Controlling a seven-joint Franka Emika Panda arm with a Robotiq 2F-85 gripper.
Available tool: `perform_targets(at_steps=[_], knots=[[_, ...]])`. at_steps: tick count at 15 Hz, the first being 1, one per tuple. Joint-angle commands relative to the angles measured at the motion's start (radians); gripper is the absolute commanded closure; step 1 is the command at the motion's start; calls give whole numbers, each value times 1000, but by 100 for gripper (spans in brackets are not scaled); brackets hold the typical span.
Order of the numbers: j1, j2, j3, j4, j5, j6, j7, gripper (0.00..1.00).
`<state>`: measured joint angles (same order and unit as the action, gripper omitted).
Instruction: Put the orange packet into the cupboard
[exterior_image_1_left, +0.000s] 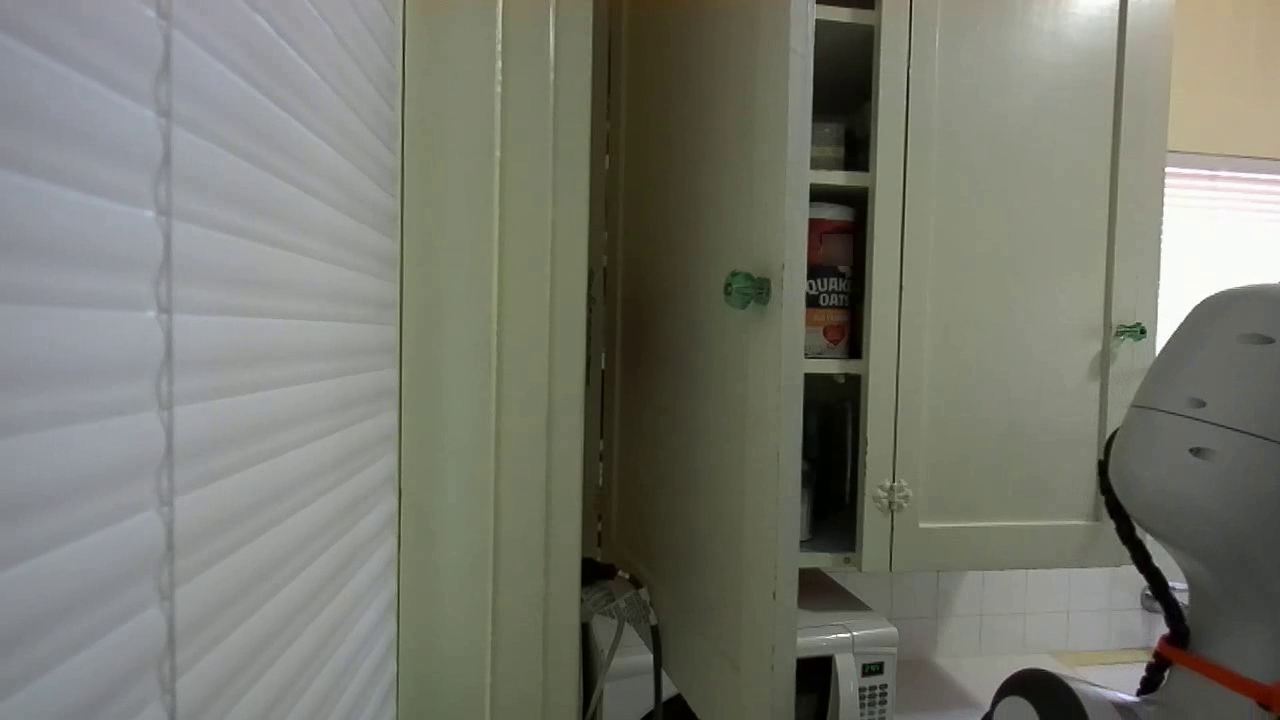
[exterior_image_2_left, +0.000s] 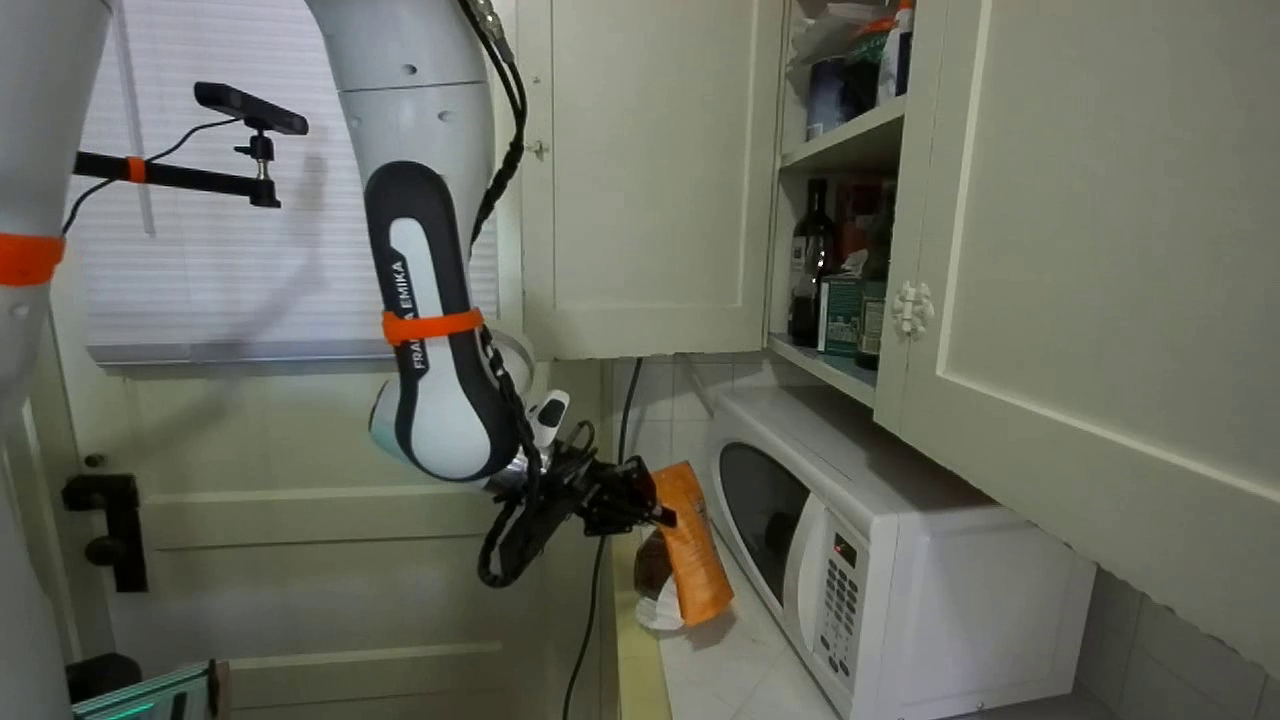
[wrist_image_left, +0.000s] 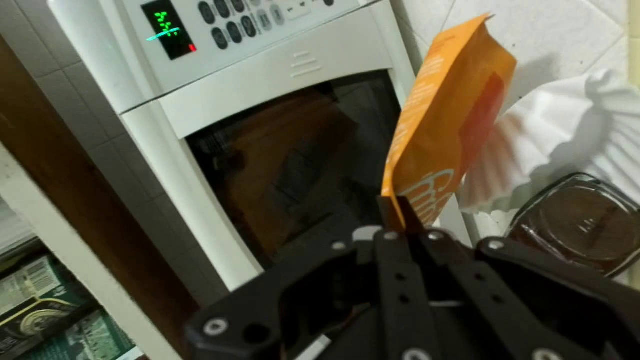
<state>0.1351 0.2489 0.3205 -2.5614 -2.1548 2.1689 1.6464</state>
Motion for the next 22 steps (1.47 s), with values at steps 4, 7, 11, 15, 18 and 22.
perform_targets(at_steps=[4, 7, 11, 15, 18, 22], knots=[[46, -248, -6, -141, 143, 1, -101, 100], [73, -350, -11, -172, 211, 14, -160, 100], [106, -526, -43, -194, 238, 62, -182, 100], [133, -683, -107, -175, 229, 99, -260, 100], [147, -782, -163, -144, 215, 131, -325, 100], [170, -790, -198, -102, 207, 133, -352, 98]])
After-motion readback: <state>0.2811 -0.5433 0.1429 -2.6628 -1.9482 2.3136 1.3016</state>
